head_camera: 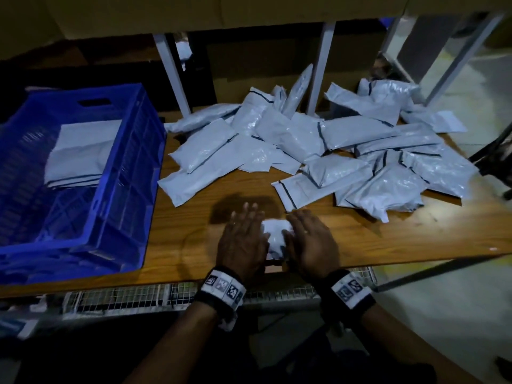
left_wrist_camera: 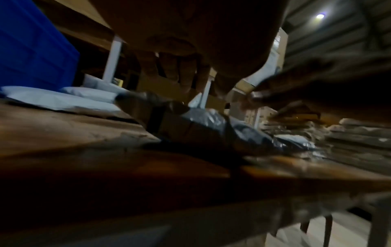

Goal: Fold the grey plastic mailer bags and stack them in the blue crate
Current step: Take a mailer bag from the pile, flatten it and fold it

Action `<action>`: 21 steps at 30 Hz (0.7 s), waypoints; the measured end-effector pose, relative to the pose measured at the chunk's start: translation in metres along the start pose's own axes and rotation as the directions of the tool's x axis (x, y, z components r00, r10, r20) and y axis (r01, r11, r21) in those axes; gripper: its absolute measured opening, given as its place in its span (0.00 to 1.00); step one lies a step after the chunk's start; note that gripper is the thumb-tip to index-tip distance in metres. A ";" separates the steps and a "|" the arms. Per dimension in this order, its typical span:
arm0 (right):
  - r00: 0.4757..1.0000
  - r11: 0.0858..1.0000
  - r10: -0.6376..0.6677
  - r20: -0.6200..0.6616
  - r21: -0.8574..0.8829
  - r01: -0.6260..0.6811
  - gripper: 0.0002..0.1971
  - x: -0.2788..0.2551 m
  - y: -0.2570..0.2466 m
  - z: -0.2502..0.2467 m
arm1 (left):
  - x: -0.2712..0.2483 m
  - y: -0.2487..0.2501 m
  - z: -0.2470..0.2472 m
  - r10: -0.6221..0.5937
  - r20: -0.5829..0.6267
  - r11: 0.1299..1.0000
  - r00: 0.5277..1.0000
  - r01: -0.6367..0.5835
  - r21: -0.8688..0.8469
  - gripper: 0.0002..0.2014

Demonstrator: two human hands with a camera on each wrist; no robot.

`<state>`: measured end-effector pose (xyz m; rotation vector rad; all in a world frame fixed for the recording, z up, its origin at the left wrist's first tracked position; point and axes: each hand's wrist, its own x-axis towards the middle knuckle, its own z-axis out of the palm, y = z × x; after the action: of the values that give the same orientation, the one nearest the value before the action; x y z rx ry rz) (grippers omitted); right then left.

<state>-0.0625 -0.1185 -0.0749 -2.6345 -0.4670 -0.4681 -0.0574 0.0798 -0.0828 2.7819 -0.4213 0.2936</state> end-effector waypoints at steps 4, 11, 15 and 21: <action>0.976 0.997 -0.023 0.217 -0.074 0.040 0.29 -0.002 -0.018 0.035 | 0.002 -0.004 0.016 -0.010 0.339 0.996 0.941 -0.020 0.085 0.38; 0.916 0.987 0.078 0.394 -0.162 -0.014 0.36 -0.013 -0.002 0.051 | -0.002 0.000 0.020 -0.062 0.470 0.984 0.881 -0.026 0.179 0.44; 0.918 0.989 0.082 0.389 -0.149 -0.025 0.37 -0.012 -0.001 0.054 | -0.001 0.001 0.024 -0.095 0.472 0.976 0.877 -0.013 0.219 0.36; 0.916 0.994 0.079 0.393 -0.095 -0.045 0.37 -0.014 0.000 0.054 | -0.001 0.001 0.026 -0.079 0.463 0.980 0.883 -0.016 0.198 0.41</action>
<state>-0.0619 -0.0971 -0.1263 -2.8214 -0.4915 0.0776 -0.0545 0.0705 -0.1072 3.0390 -0.4768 -0.3830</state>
